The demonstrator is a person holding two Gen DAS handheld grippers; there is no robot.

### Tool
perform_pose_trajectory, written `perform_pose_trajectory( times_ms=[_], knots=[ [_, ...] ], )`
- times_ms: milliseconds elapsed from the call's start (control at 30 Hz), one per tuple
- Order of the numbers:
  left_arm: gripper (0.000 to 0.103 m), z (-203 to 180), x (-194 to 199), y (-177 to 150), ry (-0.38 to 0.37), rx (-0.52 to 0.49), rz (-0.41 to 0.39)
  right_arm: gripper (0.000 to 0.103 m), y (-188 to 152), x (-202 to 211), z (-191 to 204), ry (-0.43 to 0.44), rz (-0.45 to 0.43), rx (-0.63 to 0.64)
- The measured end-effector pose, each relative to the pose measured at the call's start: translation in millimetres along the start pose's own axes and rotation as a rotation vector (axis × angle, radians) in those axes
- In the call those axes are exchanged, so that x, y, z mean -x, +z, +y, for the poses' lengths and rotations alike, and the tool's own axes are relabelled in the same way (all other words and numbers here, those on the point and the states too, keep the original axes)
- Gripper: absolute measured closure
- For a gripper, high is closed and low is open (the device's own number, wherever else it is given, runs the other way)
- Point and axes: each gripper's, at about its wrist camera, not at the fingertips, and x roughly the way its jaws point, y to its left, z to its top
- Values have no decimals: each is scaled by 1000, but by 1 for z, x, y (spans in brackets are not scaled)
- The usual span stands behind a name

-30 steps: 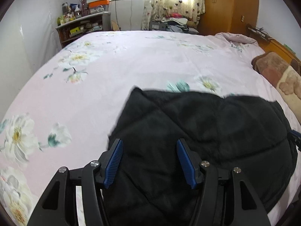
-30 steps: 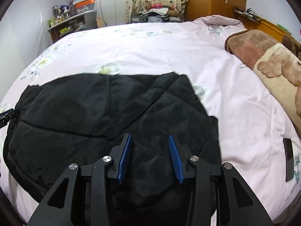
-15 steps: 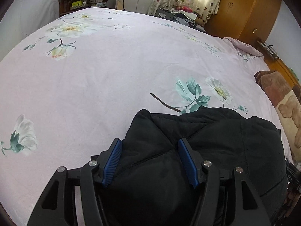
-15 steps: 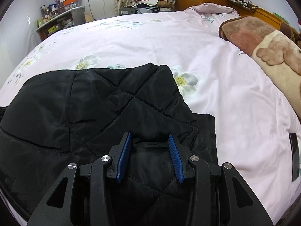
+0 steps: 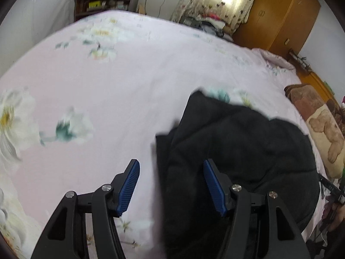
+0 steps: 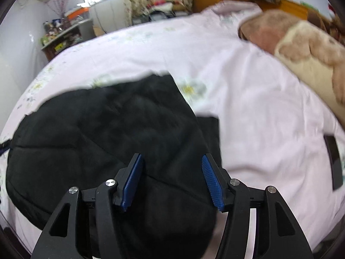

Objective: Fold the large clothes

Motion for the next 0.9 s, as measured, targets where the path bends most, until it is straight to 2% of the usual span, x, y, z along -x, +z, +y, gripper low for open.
perform_pose_trajectory(
  times_ms=[167, 333, 500, 800, 900],
  knots=[
    [25, 10, -28, -10, -67, 101, 49, 27, -12, -22, -29, 90, 55, -150],
    [24, 0, -43, -7, -94, 72, 80, 27, -9, -43, -38, 172, 104, -188],
    [20, 3, -54, -1, -156, 103, 107, 25, -1, -60, -45, 248, 115, -216],
    [23, 2, -55, -17, -279, 104, 122, 30, -12, -51, -51, 337, 123, -186],
    [19, -3, -63, -8, -276, 93, 126, 17, -8, -64, -56, 346, 124, -205]
  ],
)
